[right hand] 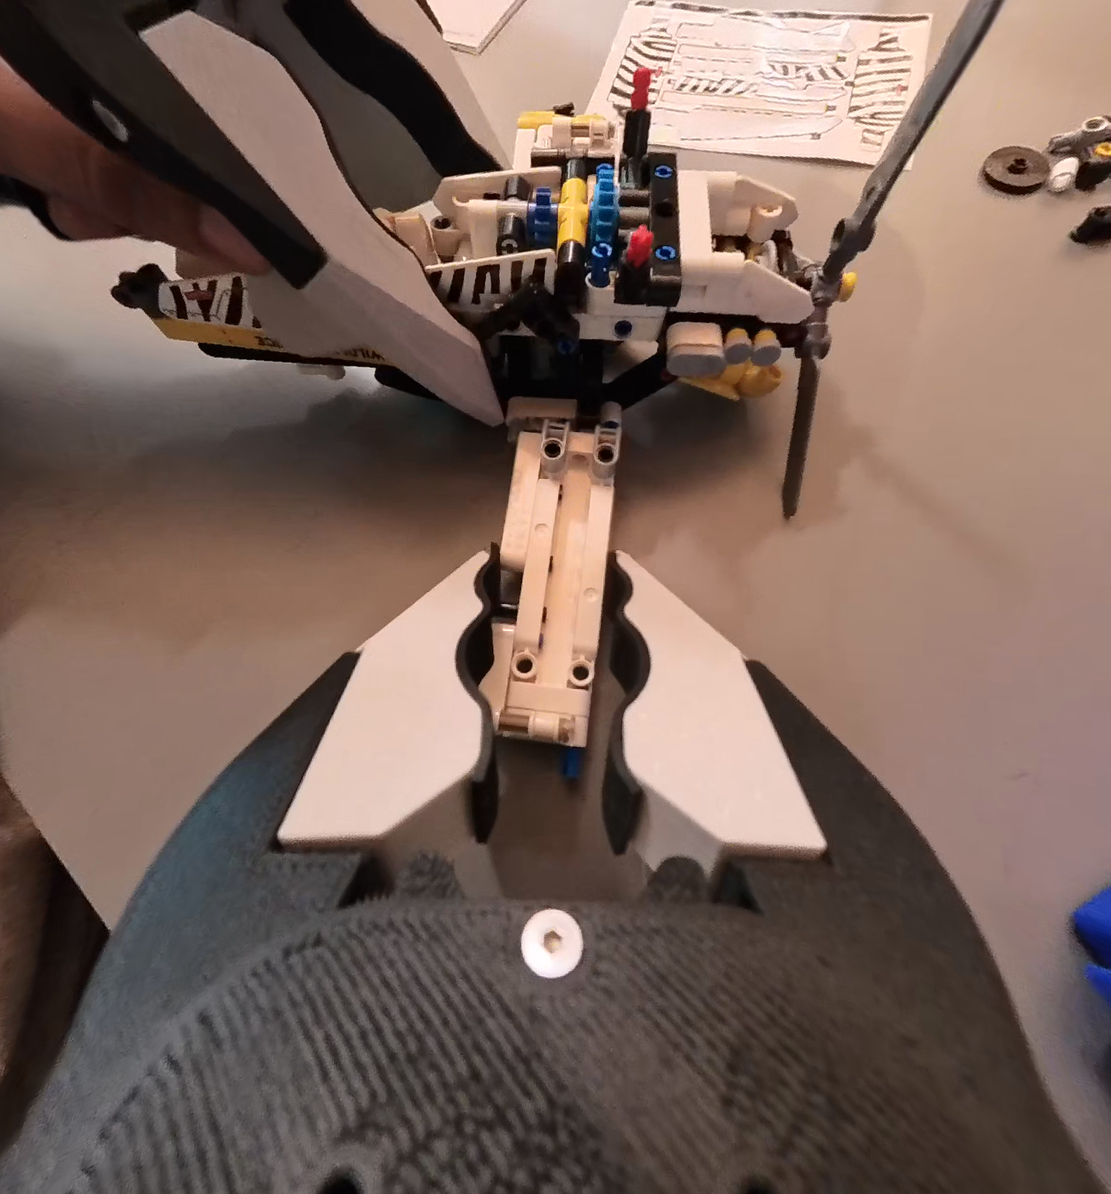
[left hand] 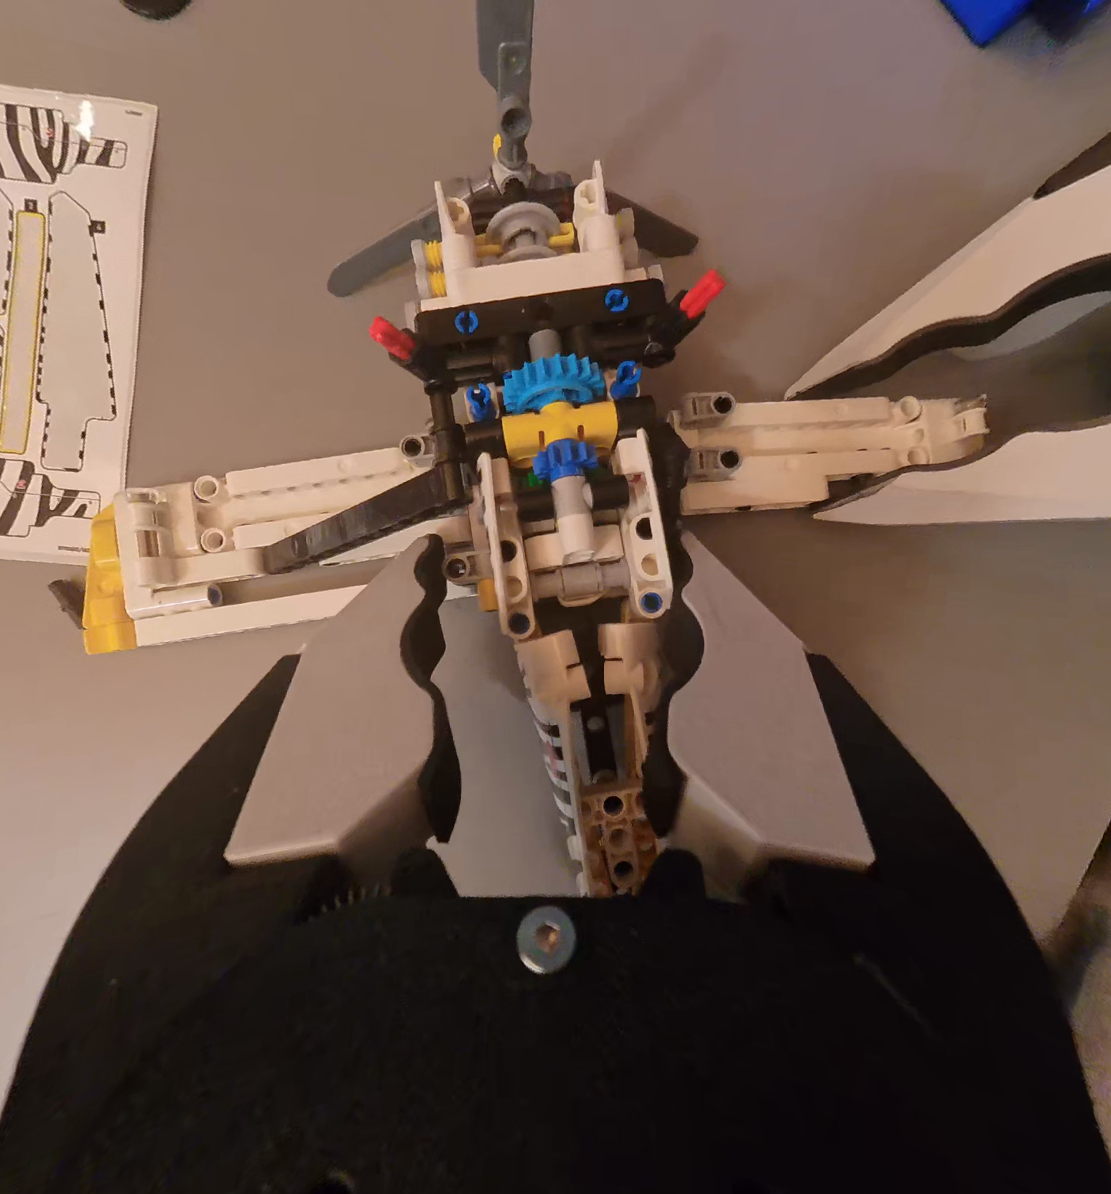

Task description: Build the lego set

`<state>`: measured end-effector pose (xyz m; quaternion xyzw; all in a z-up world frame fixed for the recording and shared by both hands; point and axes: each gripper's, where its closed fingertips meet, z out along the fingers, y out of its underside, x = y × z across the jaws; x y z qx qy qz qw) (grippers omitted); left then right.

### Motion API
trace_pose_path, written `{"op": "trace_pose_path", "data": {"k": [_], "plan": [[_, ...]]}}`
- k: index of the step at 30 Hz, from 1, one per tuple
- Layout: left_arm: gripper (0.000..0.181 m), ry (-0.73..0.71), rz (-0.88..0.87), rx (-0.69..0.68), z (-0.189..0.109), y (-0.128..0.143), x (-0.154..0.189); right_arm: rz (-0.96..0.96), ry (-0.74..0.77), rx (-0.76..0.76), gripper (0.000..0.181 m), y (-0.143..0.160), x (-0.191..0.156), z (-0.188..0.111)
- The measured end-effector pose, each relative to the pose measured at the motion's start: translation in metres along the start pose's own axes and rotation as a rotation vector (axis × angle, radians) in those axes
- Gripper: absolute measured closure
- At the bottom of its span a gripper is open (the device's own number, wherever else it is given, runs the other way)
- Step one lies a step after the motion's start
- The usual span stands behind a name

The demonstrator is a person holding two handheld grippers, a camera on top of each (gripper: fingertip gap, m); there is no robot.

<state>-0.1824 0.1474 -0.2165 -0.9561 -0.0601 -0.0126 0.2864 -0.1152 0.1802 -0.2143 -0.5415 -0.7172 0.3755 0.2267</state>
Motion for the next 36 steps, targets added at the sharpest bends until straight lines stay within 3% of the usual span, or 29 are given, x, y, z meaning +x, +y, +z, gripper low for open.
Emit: {"op": "trace_pose_path", "data": {"k": [16, 22, 36], "plan": [[0.118, 0.025, 0.036, 0.014, -0.0001, 0.0011, 0.0039, -0.066, -0.028, -0.045, 0.151, 0.0043, 0.0033, 0.0038], [0.114, 0.094, 0.011, 0.032, -0.0028, 0.001, 0.0061, -0.049, -0.031, -0.023, 0.151, 0.0018, 0.0033, 0.0029], [0.12, 0.063, 0.05, 0.021, -0.0006, 0.0016, 0.0064, -0.062, -0.033, -0.038, 0.151, 0.0034, 0.0038, 0.0047]]}}
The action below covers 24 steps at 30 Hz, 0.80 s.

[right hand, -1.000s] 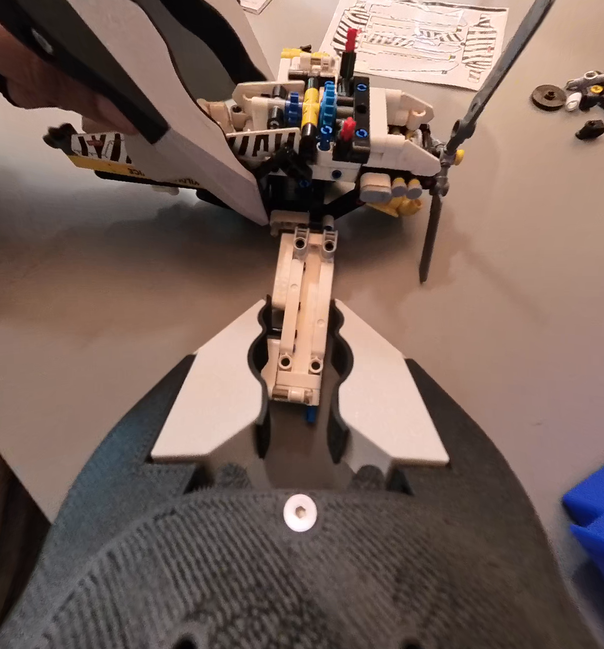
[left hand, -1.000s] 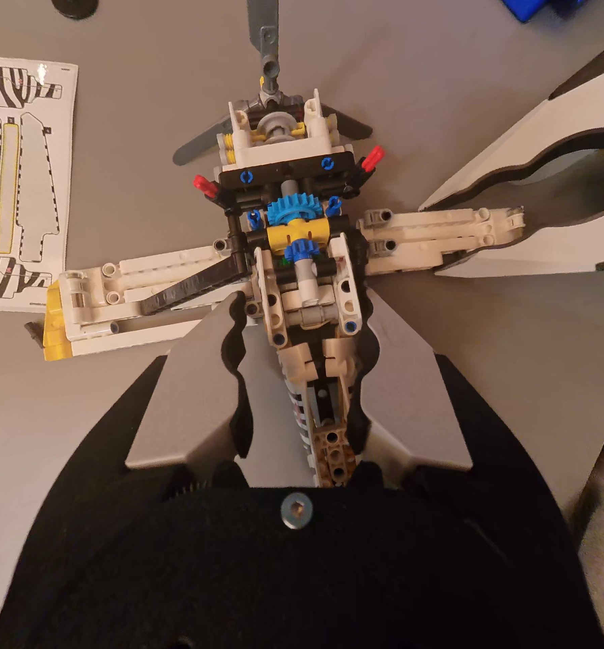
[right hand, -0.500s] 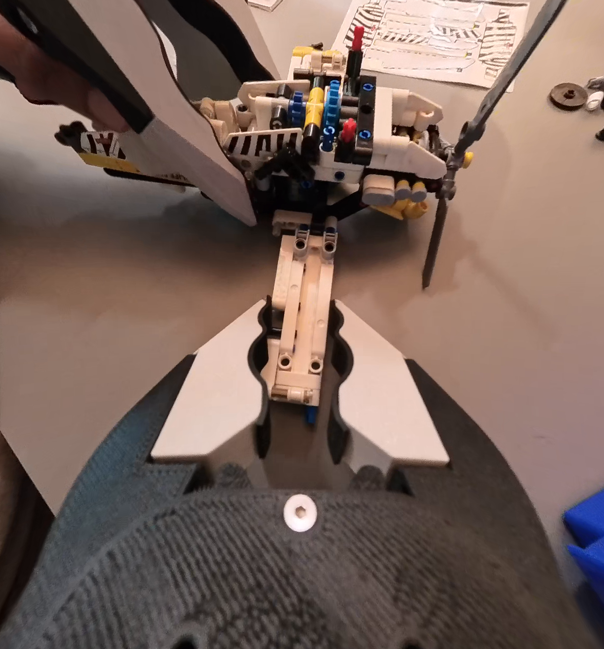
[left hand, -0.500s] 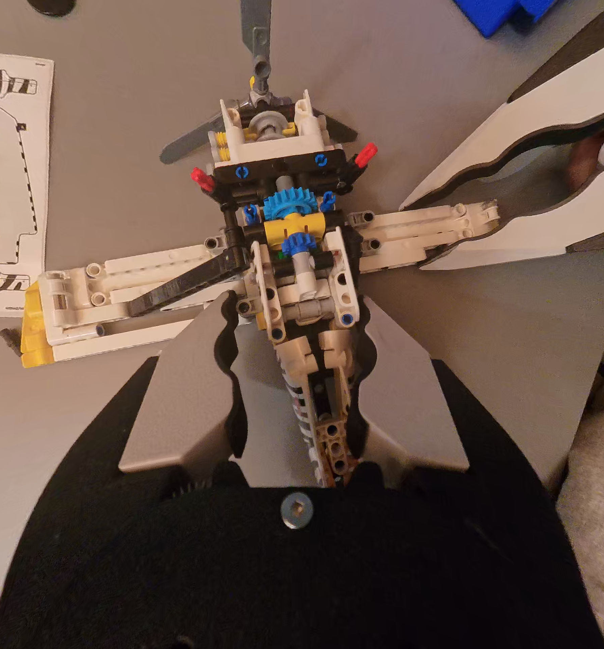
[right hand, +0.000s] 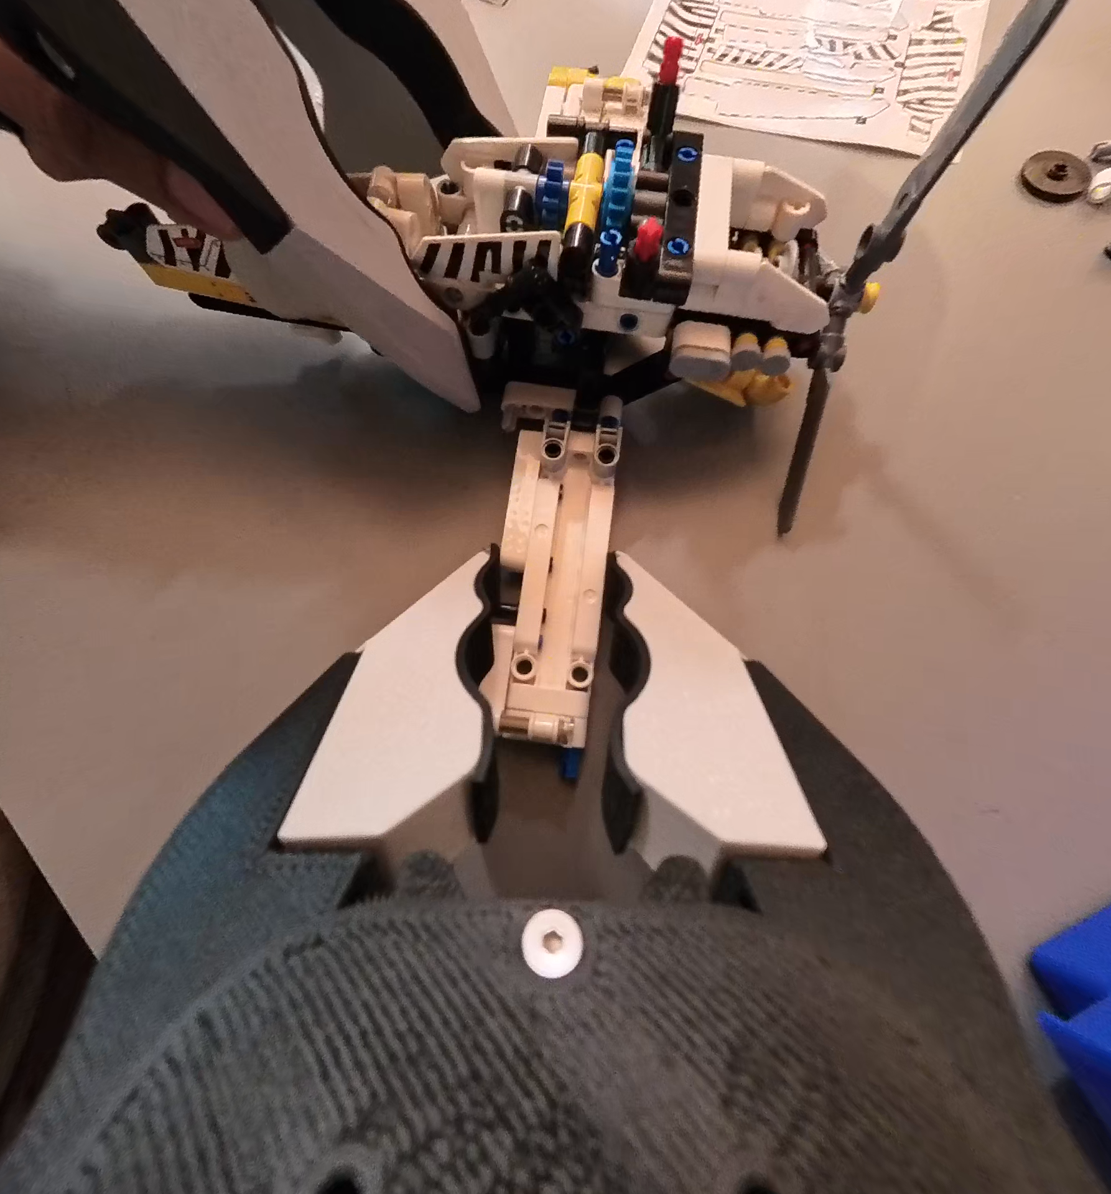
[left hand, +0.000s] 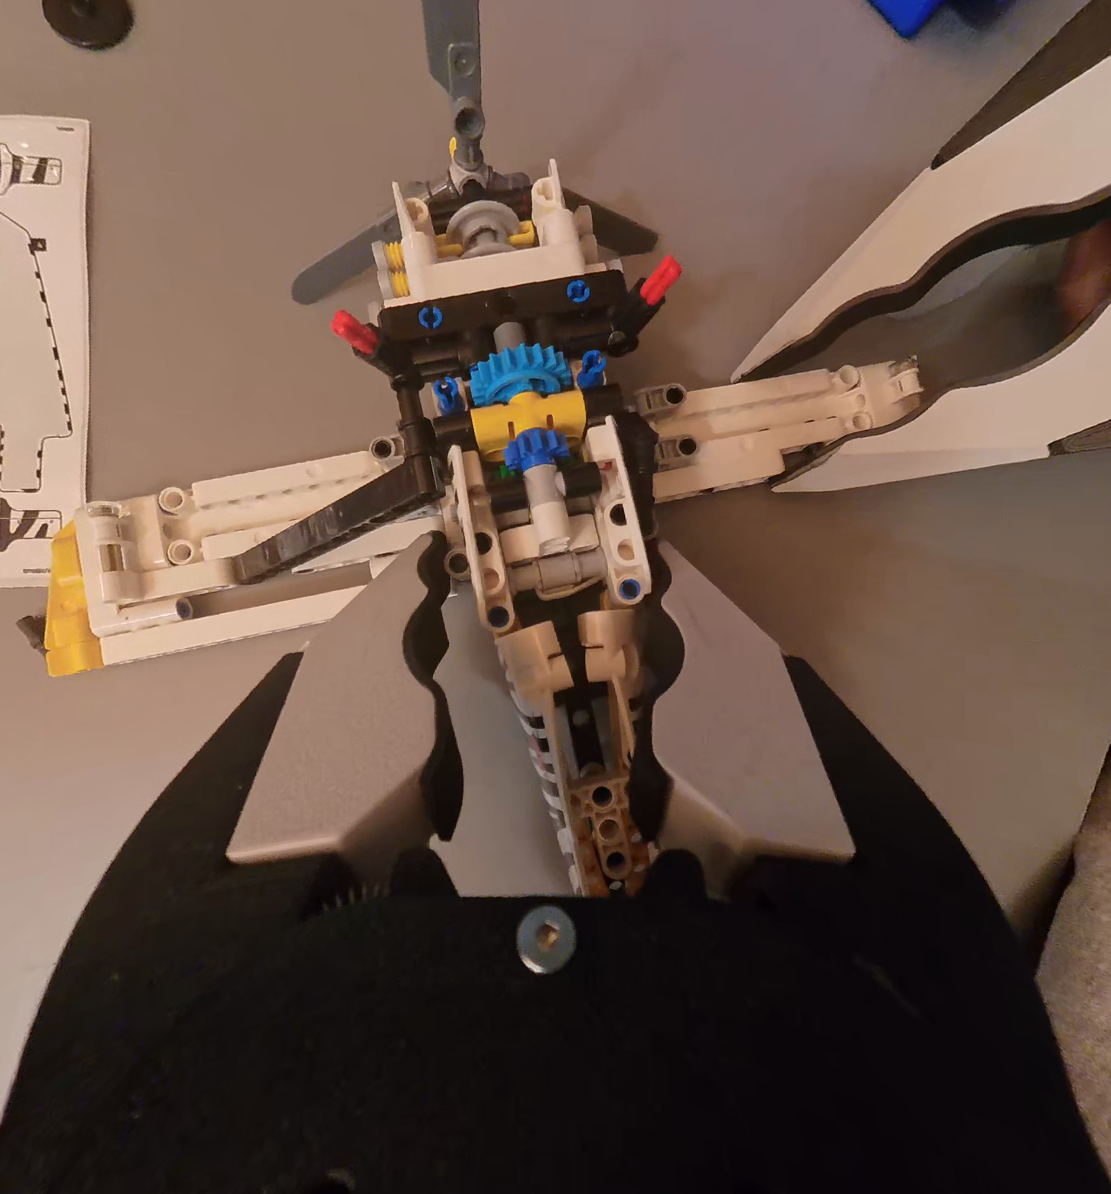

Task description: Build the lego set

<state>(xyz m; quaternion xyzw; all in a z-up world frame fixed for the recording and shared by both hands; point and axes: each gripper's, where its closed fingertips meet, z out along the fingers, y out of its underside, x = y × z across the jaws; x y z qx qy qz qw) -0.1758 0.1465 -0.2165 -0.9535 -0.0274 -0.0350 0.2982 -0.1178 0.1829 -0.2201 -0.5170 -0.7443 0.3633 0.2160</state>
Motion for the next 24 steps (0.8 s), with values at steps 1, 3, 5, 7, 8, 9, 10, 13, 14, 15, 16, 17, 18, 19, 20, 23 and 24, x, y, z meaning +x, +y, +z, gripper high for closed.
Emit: {"op": "trace_pose_path", "data": {"k": [1, 3, 5, 7, 8, 9, 10, 13, 14, 15, 16, 17, 18, 19, 20, 23, 24], "plan": [[0.12, 0.007, -0.005, 0.001, 0.0001, 0.0, 0.0, -0.002, 0.0, 0.001, 0.151, -0.0002, 0.0001, 0.0], [0.12, 0.021, -0.014, 0.004, -0.0001, 0.0002, -0.0002, -0.008, 0.001, 0.001, 0.151, -0.0003, 0.0001, 0.0002], [0.12, 0.015, -0.002, -0.002, 0.0002, 0.0003, 0.0002, 0.001, -0.007, -0.001, 0.151, -0.0002, 0.0001, 0.0002], [0.12, 0.015, -0.002, -0.006, 0.0003, 0.0005, 0.0002, 0.025, -0.026, 0.0, 0.151, -0.0004, 0.0001, 0.0001], [0.12, 0.02, -0.005, -0.005, 0.0002, 0.0004, 0.0001, 0.03, -0.031, 0.001, 0.151, -0.0007, 0.0001, 0.0], [0.12, 0.021, -0.006, -0.004, 0.0002, 0.0005, 0.0, 0.028, -0.03, 0.001, 0.151, -0.0007, 0.0001, 0.0], [0.12, 0.016, -0.003, -0.005, 0.0003, 0.0006, 0.0001, 0.025, -0.027, 0.001, 0.151, -0.0007, 0.0001, 0.0001], [0.12, -0.008, 0.021, -0.017, 0.0007, 0.0011, 0.0003, 0.045, -0.033, -0.009, 0.151, 0.0, -0.0007, -0.0001], [0.12, -0.008, 0.024, -0.019, 0.0007, 0.0011, 0.0002, 0.043, -0.03, -0.016, 0.151, -0.0001, -0.0007, -0.0003], [0.12, -0.005, 0.02, -0.019, 0.0006, 0.0011, 0.0002, 0.03, -0.021, -0.024, 0.151, -0.0002, -0.0007, -0.0004], [0.12, -0.003, 0.017, -0.019, 0.0005, 0.0011, 0.0, 0.013, -0.009, -0.031, 0.151, -0.0005, -0.0004, -0.0004], [0.12, -0.002, 0.015, -0.019, 0.0006, 0.0011, -0.0001, -0.001, -0.001, -0.039, 0.151, -0.0007, -0.0003, -0.0005], [0.12, -0.005, 0.017, -0.02, 0.0006, 0.0011, -0.0001, -0.009, 0.003, -0.045, 0.151, -0.0008, -0.0001, -0.0006], [0.12, -0.01, 0.02, -0.021, 0.0006, 0.0012, -0.0001, -0.013, 0.003, -0.048, 0.151, -0.0008, 0.0001, -0.0006], [0.12, -0.014, 0.023, -0.022, 0.0007, 0.0013, -0.0002, -0.015, 0.001, -0.048, 0.151, -0.0007, 0.0002, -0.0005], [0.12, -0.016, 0.025, -0.023, 0.0008, 0.0014, -0.0002, 0.028, -0.023, -0.033, 0.151, -0.0012, -0.0004, -0.0005], [0.12, -0.016, 0.026, -0.023, 0.0007, 0.0015, -0.0001, 0.069, -0.044, -0.017, 0.151, -0.0023, -0.0005, -0.0013]]}}
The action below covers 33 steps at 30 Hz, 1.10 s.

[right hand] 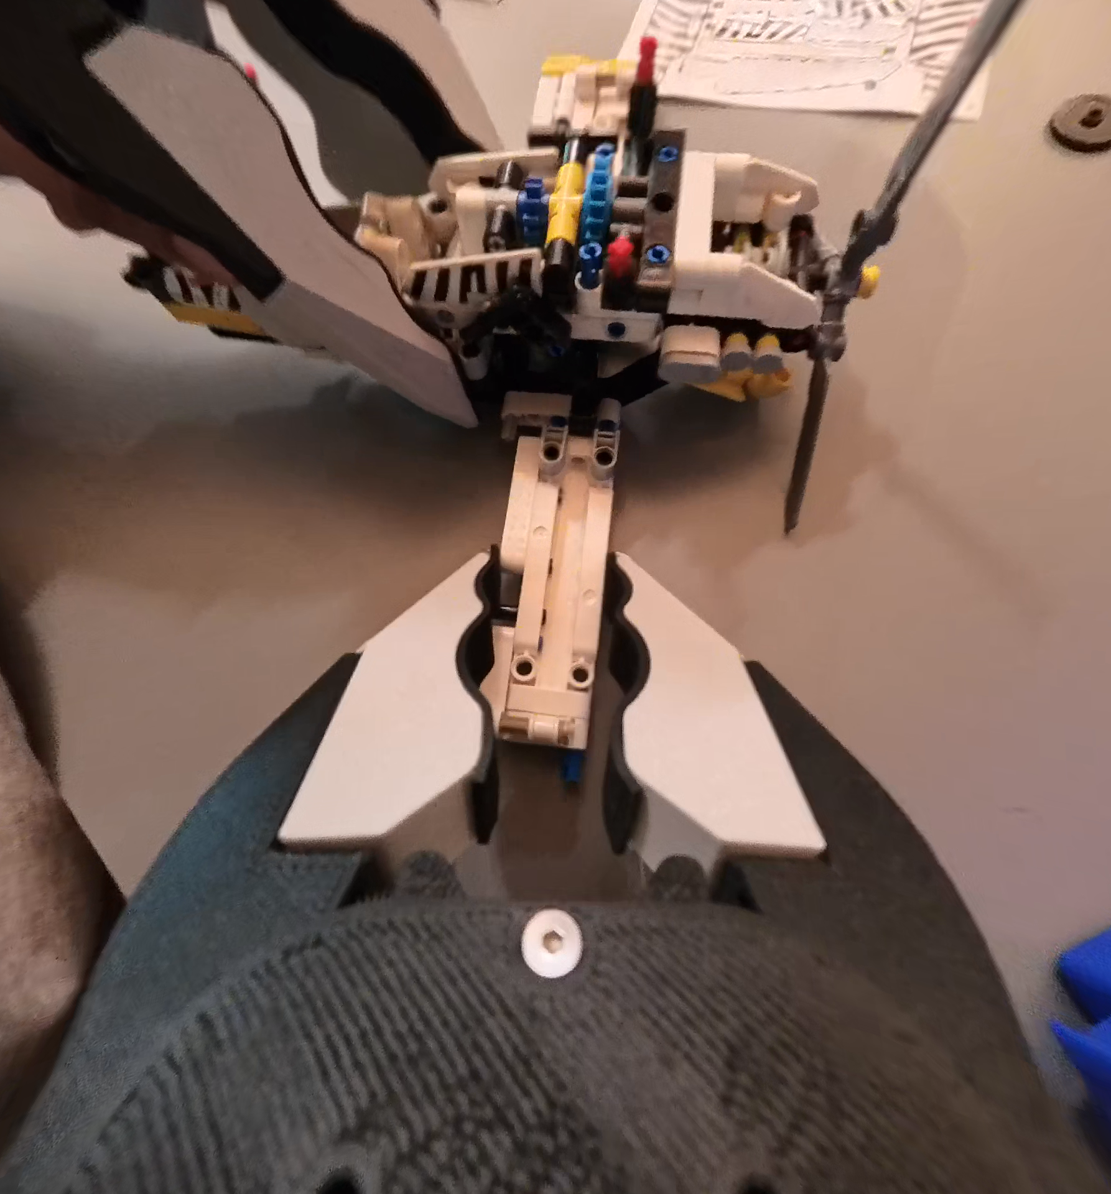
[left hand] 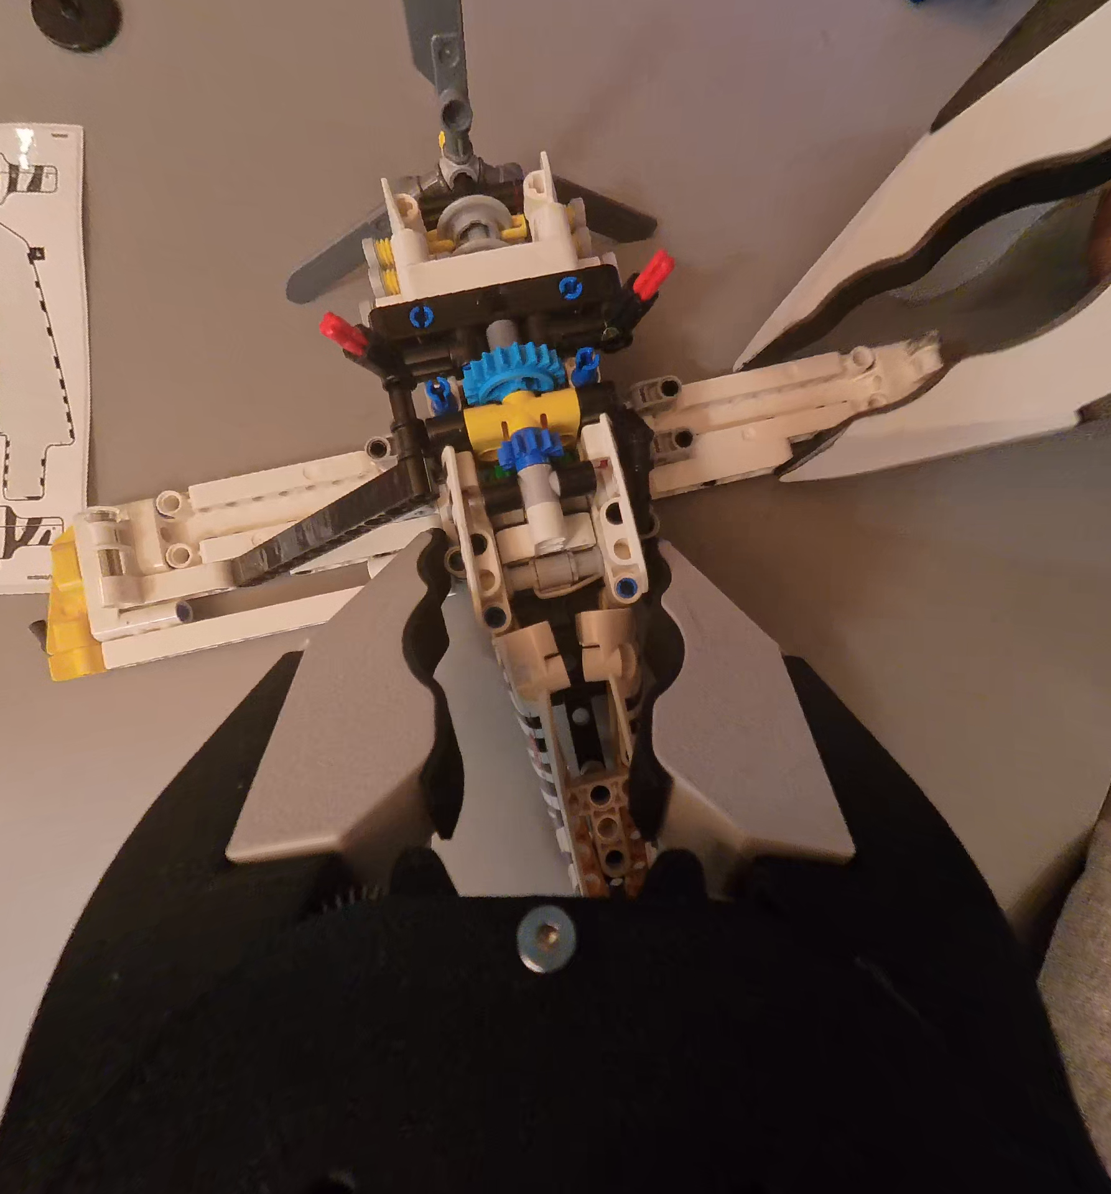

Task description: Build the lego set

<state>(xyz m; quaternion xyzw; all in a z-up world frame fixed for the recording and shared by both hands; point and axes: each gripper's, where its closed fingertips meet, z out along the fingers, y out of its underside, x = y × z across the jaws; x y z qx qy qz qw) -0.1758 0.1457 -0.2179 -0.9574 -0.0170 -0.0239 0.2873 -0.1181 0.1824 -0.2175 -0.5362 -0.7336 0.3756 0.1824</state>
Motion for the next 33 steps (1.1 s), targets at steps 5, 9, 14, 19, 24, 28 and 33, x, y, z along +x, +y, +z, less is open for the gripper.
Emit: {"op": "trace_pose_path", "data": {"k": [5, 9, 14, 19, 24, 28, 33], "plan": [[0.121, -0.001, 0.003, -0.004, 0.0, 0.0, 0.0, 0.019, -0.006, 0.041, 0.151, -0.008, 0.001, -0.005], [0.121, 0.002, 0.0, 0.0, 0.0, 0.0, 0.0, -0.021, 0.03, 0.02, 0.151, -0.004, 0.0, -0.003], [0.121, 0.003, -0.003, 0.001, 0.0, 0.0, 0.001, -0.028, 0.037, 0.018, 0.151, 0.001, 0.0, 0.002], [0.121, 0.003, 0.002, 0.002, -0.001, 0.0, 0.001, 0.0, 0.012, 0.02, 0.151, 0.0, 0.0, 0.001], [0.12, -0.017, 0.015, -0.003, 0.0, 0.0, 0.001, 0.015, 0.0, 0.029, 0.151, -0.001, 0.001, 0.001], [0.12, -0.009, 0.015, -0.002, -0.001, 0.0, 0.001, -0.034, 0.03, 0.013, 0.151, 0.001, 0.001, 0.003], [0.12, -0.022, 0.03, -0.013, -0.001, 0.001, 0.002, 0.001, 0.004, 0.017, 0.152, 0.0, 0.001, 0.002]]}}
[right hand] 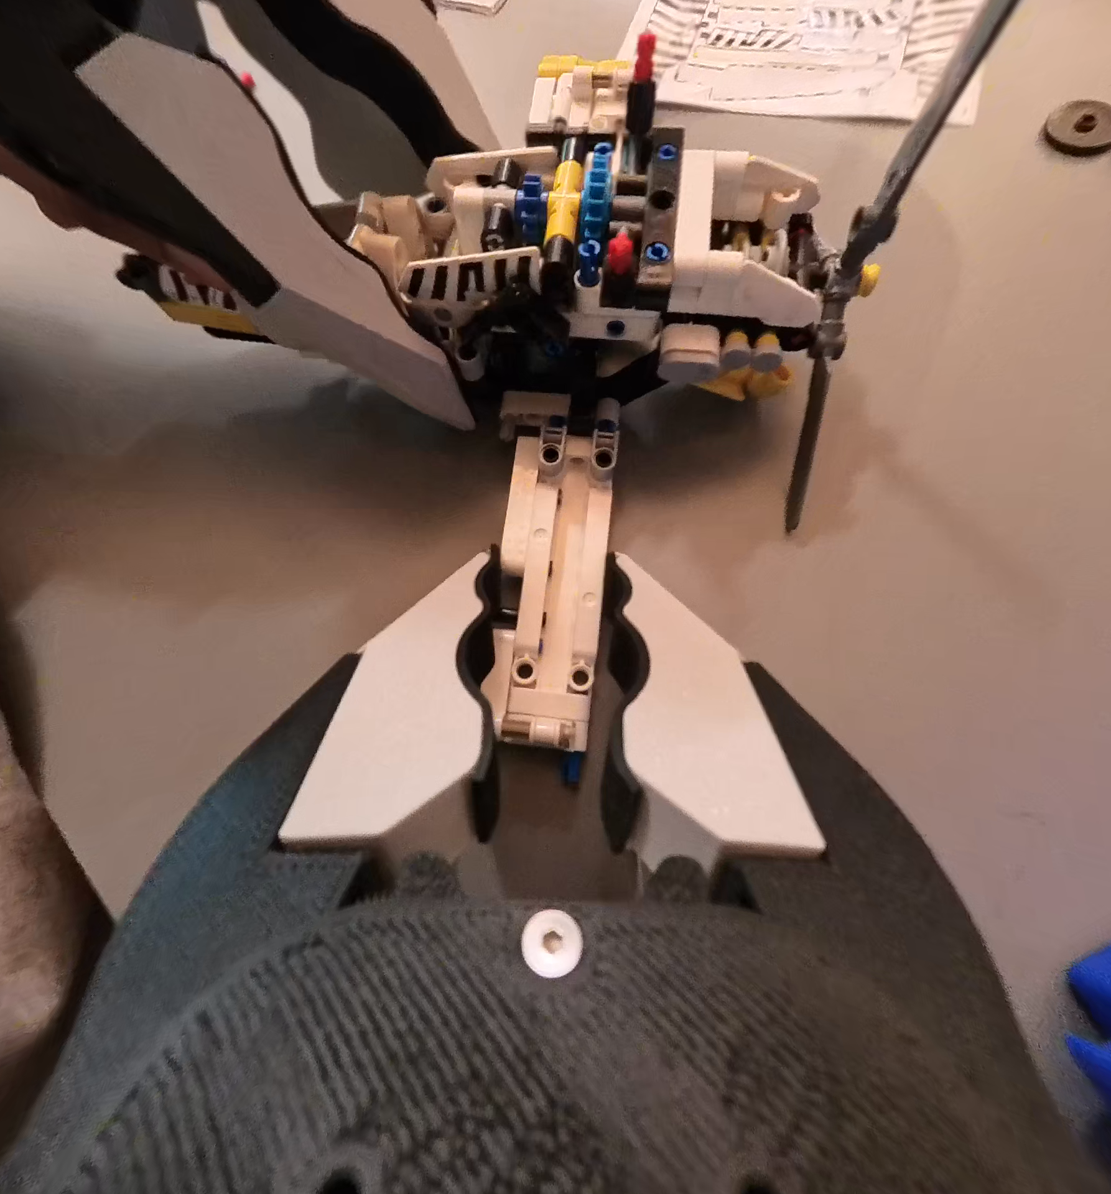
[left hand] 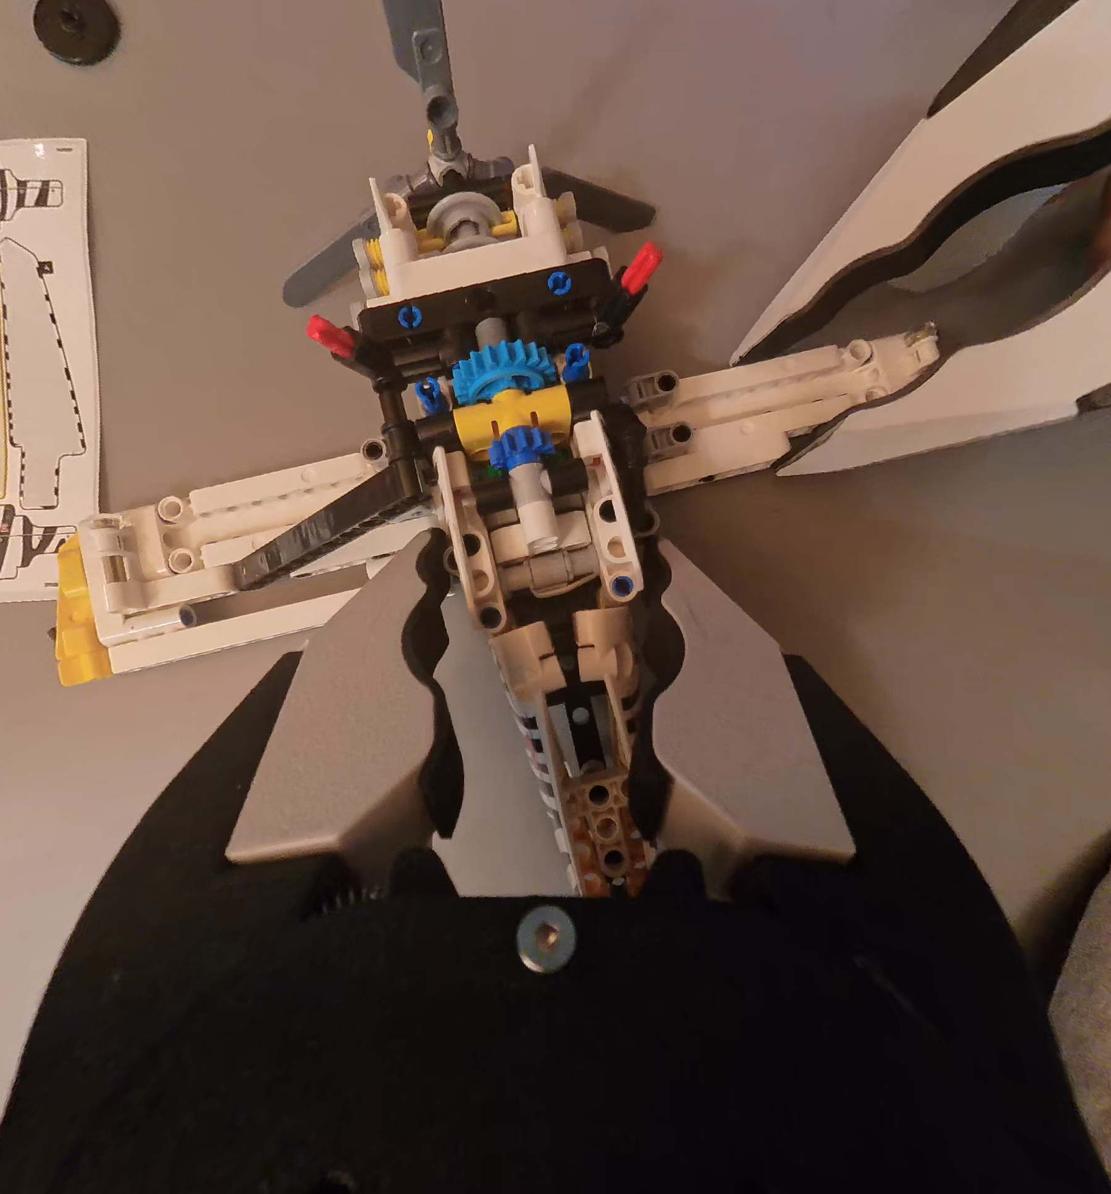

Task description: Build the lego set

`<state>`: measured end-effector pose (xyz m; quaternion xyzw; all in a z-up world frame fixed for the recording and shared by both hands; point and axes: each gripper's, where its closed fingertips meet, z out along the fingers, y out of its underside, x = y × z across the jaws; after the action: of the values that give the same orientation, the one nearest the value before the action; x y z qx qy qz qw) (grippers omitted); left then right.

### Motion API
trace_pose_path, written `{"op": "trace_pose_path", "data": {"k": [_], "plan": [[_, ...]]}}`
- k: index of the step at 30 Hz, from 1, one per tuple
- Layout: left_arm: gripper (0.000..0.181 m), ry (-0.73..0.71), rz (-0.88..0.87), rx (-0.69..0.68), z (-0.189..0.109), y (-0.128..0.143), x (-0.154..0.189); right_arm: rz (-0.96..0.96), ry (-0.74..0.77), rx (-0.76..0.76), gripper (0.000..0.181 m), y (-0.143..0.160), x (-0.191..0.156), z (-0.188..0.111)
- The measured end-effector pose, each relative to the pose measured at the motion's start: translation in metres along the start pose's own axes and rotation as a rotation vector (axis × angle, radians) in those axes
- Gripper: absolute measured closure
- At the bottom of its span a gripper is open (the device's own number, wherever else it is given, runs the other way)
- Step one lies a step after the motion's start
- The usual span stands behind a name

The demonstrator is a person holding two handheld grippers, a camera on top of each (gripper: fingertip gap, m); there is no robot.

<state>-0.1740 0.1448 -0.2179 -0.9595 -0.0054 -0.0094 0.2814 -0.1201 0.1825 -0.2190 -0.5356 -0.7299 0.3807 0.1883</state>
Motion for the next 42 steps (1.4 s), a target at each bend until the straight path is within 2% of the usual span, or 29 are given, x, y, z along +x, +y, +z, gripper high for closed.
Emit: {"op": "trace_pose_path", "data": {"k": [5, 11, 16, 21, 27, 31, 37, 41, 42], "plan": [[0.12, -0.009, 0.006, -0.006, 0.0, 0.0, 0.0, 0.074, -0.057, 0.018, 0.152, -0.003, 0.001, -0.002], [0.119, -0.008, 0.01, -0.009, 0.0, 0.001, -0.001, -0.091, 0.064, -0.007, 0.151, 0.0, 0.001, 0.002], [0.119, -0.009, 0.014, -0.01, 0.0, 0.001, -0.001, 0.073, -0.062, 0.04, 0.151, -0.007, 0.002, -0.003], [0.12, -0.01, 0.011, -0.012, 0.0, 0.001, -0.001, -0.007, 0.003, 0.018, 0.151, -0.008, 0.001, -0.003], [0.12, -0.009, 0.01, -0.011, 0.0, 0.001, -0.002, 0.109, -0.073, 0.051, 0.152, -0.009, 0.002, -0.004], [0.119, -0.007, 0.011, -0.011, 0.001, 0.001, -0.002, 0.039, -0.025, -0.012, 0.151, -0.002, 0.001, 0.001], [0.12, -0.013, 0.006, -0.009, 0.001, 0.001, -0.003, 0.066, -0.045, 0.016, 0.151, -0.004, 0.002, 0.0], [0.119, -0.025, -0.006, 0.001, 0.001, 0.0, -0.005, -0.018, 0.036, 0.002, 0.151, -0.001, 0.002, 0.002], [0.119, -0.027, -0.007, 0.002, 0.001, 0.0, -0.005, -0.037, 0.066, 0.002, 0.145, 0.0, 0.002, 0.002]]}}
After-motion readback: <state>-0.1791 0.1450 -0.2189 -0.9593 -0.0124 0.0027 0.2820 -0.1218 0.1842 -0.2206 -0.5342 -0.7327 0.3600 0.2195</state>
